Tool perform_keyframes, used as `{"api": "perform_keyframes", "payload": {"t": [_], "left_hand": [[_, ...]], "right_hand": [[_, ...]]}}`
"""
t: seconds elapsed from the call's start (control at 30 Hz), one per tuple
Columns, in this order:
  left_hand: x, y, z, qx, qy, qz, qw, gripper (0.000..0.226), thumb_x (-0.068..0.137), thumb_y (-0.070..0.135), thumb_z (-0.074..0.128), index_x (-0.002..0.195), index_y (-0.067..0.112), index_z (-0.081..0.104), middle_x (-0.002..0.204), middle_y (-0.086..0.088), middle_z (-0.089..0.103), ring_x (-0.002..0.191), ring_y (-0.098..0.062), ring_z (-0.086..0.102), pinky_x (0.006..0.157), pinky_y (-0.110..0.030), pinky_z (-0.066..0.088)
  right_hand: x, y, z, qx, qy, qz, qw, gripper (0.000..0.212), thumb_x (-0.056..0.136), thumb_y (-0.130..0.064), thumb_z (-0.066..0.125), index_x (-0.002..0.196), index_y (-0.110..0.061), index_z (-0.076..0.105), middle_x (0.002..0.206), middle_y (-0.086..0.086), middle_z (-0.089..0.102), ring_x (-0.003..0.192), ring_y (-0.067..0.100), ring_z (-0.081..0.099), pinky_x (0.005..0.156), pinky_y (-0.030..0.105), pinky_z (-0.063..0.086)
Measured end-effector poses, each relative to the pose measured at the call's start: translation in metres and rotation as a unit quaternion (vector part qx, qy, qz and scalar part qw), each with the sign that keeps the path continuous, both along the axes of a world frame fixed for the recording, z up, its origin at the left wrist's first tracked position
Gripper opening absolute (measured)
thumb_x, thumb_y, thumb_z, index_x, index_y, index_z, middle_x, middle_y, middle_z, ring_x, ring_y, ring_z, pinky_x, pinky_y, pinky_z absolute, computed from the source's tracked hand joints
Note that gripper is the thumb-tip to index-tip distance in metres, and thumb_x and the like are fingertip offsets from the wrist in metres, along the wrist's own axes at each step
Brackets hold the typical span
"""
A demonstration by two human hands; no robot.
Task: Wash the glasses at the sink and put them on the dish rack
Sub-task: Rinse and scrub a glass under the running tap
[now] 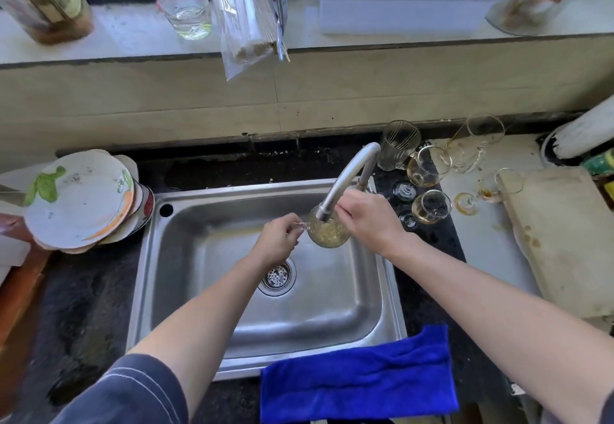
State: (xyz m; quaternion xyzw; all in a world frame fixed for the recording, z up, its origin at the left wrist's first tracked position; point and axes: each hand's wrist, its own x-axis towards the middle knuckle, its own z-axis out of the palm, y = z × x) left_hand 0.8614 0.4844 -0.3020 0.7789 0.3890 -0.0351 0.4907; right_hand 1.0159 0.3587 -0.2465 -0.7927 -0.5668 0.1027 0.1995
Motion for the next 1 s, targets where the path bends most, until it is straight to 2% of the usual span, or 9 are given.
{"api": "perform_keyframes", "payload": {"t": [0.1,0.23,0.37,0.47,0.57,0.7,0.8,0.87,1.0], "left_hand": [[-0.002,0.005,0.009,0.063,0.003,-0.047,0.997,0.015,0.090,0.022,0.062,0.081,0.010,0.061,0.069,-0.004,0.064,0.070,-0.025,0.060,0.067,-0.030,0.050],[0.002,0.001,0.021,0.097,-0.042,-0.050,0.993,0.014,0.088,0.026,0.067,0.081,0.014,0.064,0.061,0.012,0.055,0.058,-0.001,0.048,0.055,-0.011,0.035],[0.001,0.003,0.031,0.150,-0.057,-0.028,0.987,0.020,0.090,0.032,0.063,0.087,0.013,0.068,0.063,0.000,0.063,0.065,-0.023,0.056,0.063,-0.033,0.043],[-0.009,0.003,0.035,0.186,-0.041,-0.030,0.981,0.020,0.090,0.030,0.063,0.089,0.011,0.068,0.066,-0.002,0.065,0.066,-0.024,0.054,0.060,-0.030,0.035],[-0.028,0.004,0.033,0.199,-0.025,-0.021,0.979,0.019,0.089,0.027,0.065,0.086,0.008,0.067,0.067,-0.007,0.067,0.070,-0.029,0.060,0.060,-0.031,0.037],[-0.044,-0.001,0.037,0.215,-0.021,0.004,0.976,0.017,0.088,0.024,0.067,0.087,0.007,0.068,0.075,-0.010,0.071,0.074,-0.030,0.062,0.060,-0.028,0.034],[-0.047,-0.006,0.042,0.236,-0.021,0.003,0.972,0.018,0.088,0.028,0.066,0.086,0.010,0.068,0.078,-0.010,0.071,0.077,-0.032,0.063,0.063,-0.034,0.044],[-0.047,-0.010,0.047,0.257,-0.015,-0.008,0.966,0.022,0.089,0.034,0.063,0.086,0.012,0.066,0.079,-0.009,0.072,0.079,-0.033,0.063,0.064,-0.037,0.045],[-0.043,-0.018,0.059,0.338,0.079,-0.085,0.934,0.032,0.096,0.048,0.042,0.097,0.020,0.058,0.089,-0.008,0.071,0.088,-0.036,0.062,0.063,-0.036,0.037]], "right_hand": [[0.003,0.000,-0.003,0.069,0.000,-0.016,0.998,0.006,0.088,-0.004,0.061,0.085,-0.006,0.066,0.075,0.007,0.061,0.061,0.027,0.059,0.055,0.029,0.040],[0.016,0.002,-0.005,0.122,0.056,-0.071,0.988,0.010,0.090,-0.007,0.060,0.087,-0.009,0.070,0.079,-0.008,0.056,0.067,0.013,0.052,0.063,0.027,0.039],[0.021,0.010,-0.007,0.096,0.184,-0.185,0.961,0.013,0.090,-0.019,0.065,0.094,-0.014,0.076,0.068,-0.020,0.057,0.065,0.001,0.055,0.066,0.024,0.042],[0.012,0.014,-0.012,0.070,0.261,-0.216,0.938,0.010,0.087,-0.019,0.068,0.089,-0.017,0.077,0.061,-0.020,0.060,0.067,0.011,0.065,0.071,0.037,0.055],[-0.002,0.017,-0.017,0.064,0.315,-0.205,0.924,0.009,0.086,-0.014,0.068,0.085,-0.017,0.077,0.058,-0.015,0.064,0.062,0.015,0.063,0.070,0.041,0.057],[-0.014,0.021,-0.021,0.077,0.355,-0.196,0.911,0.015,0.086,-0.007,0.066,0.084,-0.017,0.076,0.056,-0.015,0.065,0.058,0.006,0.057,0.060,0.029,0.049],[-0.015,0.020,-0.020,0.081,0.382,-0.202,0.898,0.012,0.088,-0.008,0.066,0.087,-0.012,0.077,0.064,-0.002,0.069,0.057,-0.002,0.054,0.057,0.015,0.044],[-0.013,0.018,-0.021,0.085,0.423,-0.219,0.875,0.012,0.088,-0.006,0.066,0.093,-0.007,0.076,0.064,-0.007,0.067,0.055,-0.006,0.053,0.057,0.009,0.041],[-0.006,0.014,-0.027,0.055,0.545,-0.260,0.795,0.016,0.089,-0.003,0.065,0.102,0.002,0.071,0.085,0.006,0.072,0.076,0.016,0.065,0.074,0.031,0.058]]}}
